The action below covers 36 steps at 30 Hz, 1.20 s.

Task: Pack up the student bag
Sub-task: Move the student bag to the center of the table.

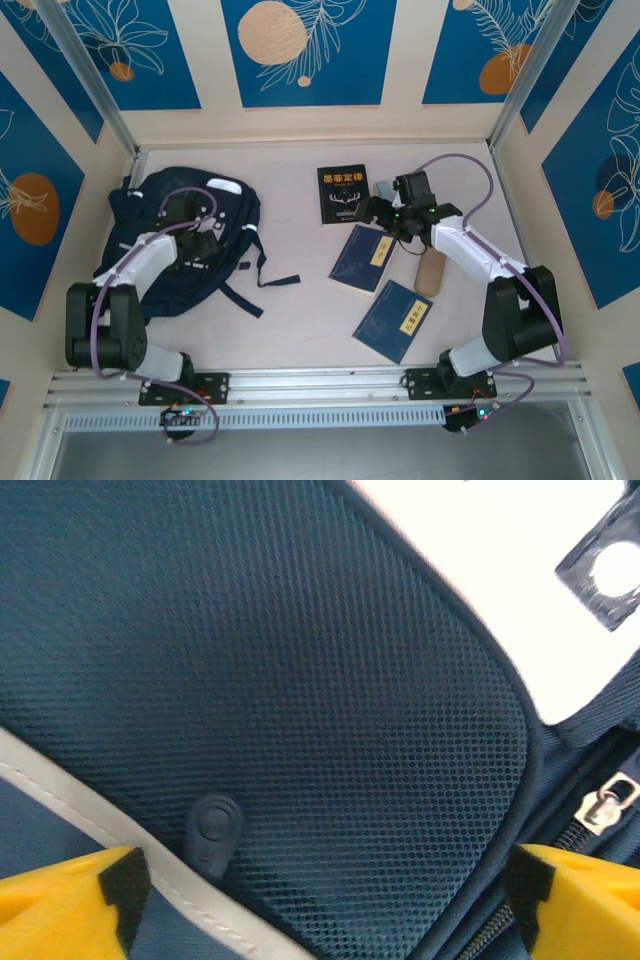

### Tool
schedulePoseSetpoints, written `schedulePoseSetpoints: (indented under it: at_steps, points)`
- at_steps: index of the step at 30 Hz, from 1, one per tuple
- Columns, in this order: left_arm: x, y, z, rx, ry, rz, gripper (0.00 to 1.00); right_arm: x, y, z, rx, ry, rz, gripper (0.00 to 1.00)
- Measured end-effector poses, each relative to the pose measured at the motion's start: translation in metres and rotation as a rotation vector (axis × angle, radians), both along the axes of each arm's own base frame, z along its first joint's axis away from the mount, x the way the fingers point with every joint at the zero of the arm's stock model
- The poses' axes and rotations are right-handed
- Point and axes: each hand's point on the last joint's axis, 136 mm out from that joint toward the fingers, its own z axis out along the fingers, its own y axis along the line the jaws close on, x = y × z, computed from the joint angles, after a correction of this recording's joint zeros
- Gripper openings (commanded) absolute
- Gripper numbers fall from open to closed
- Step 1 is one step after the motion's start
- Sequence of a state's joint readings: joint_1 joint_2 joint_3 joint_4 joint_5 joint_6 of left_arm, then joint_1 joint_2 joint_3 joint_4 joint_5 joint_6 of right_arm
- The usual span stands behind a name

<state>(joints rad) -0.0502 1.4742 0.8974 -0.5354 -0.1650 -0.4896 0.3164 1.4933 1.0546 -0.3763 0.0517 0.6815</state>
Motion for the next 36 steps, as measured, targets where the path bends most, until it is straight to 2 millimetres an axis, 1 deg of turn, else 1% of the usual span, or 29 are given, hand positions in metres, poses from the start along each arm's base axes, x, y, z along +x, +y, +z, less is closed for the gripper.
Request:
schedulePoseSetpoints:
  at_steps: [2,4,6,8,9,12,14,16,17,19,20,22,25,27,28,29,33,36]
  points:
    - [0.0,-0.006,-0.01,-0.029,0.026,-0.009,0.86,-0.002,0.007,-0.003,0.002,0.016,0.014,0.94]
    - [0.002,-0.014,-0.012,-0.06,0.024,-0.021,0.86,-0.004,0.012,-0.006,0.003,0.029,0.021,0.94]
    - [0.005,-0.025,-0.015,-0.087,0.019,-0.035,0.85,-0.005,0.015,-0.008,0.005,0.038,0.026,0.94]
    - [0.009,-0.044,-0.018,-0.112,0.019,-0.068,0.84,-0.005,0.019,-0.009,0.006,0.044,0.031,0.94]
    - [0.011,-0.055,-0.018,-0.125,0.018,-0.09,0.83,-0.005,0.02,-0.009,0.006,0.044,0.033,0.94]
    - [0.02,-0.099,-0.016,-0.174,0.007,-0.172,0.84,-0.007,0.027,-0.009,0.008,0.047,0.047,0.94]
    - [0.026,-0.137,-0.011,-0.225,-0.004,-0.241,0.84,-0.01,0.032,-0.011,0.008,0.052,0.058,0.94]
    - [0.03,-0.165,-0.006,-0.268,-0.007,-0.291,0.84,-0.011,0.037,-0.012,0.007,0.059,0.069,0.94]
    - [0.031,-0.178,-0.004,-0.285,-0.007,-0.315,0.84,-0.012,0.04,-0.013,0.007,0.062,0.076,0.94]
    - [0.033,-0.192,0.003,-0.297,-0.008,-0.345,0.84,-0.014,0.043,-0.014,0.005,0.065,0.085,0.94]
    - [0.032,-0.196,0.008,-0.292,-0.005,-0.36,0.84,-0.015,0.044,-0.014,0.006,0.068,0.086,0.94]
    - [0.034,-0.196,0.018,-0.255,-0.003,-0.385,0.84,-0.017,0.045,-0.014,0.004,0.072,0.089,0.94]
    - [0.035,-0.19,0.034,-0.147,-0.003,-0.439,0.83,-0.018,0.045,-0.014,0.003,0.077,0.088,0.94]
    - [0.032,-0.185,0.041,-0.064,0.006,-0.485,0.82,-0.018,0.045,-0.014,0.003,0.079,0.086,0.94]
    - [0.028,-0.185,0.042,-0.025,0.017,-0.514,0.81,-0.018,0.044,-0.014,0.005,0.082,0.081,0.94]
    - [0.023,-0.185,0.043,0.009,0.03,-0.544,0.77,-0.018,0.044,-0.014,0.006,0.084,0.077,0.94]
    - [0.007,-0.19,0.041,0.098,0.083,-0.657,0.72,-0.016,0.04,-0.014,0.016,0.091,0.052,0.93]
    - [0.007,-0.2,0.04,0.145,0.108,-0.725,0.69,-0.013,0.036,-0.014,0.021,0.095,0.032,0.92]
